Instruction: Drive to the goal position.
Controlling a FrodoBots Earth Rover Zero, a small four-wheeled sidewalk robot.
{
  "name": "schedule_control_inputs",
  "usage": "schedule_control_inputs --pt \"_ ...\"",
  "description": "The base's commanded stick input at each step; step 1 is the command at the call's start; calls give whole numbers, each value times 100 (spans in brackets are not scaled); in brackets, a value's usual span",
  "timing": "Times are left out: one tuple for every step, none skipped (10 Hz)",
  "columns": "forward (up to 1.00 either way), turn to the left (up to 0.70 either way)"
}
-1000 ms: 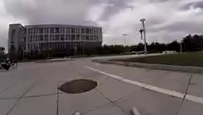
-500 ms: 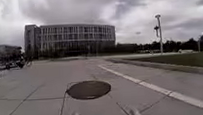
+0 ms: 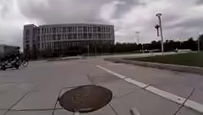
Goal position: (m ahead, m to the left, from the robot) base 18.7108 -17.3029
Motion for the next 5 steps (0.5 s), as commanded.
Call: schedule_control_inputs --pt "70 1" --pt "70 1" --pt "70 1" --pt "70 1" --pt "70 1"
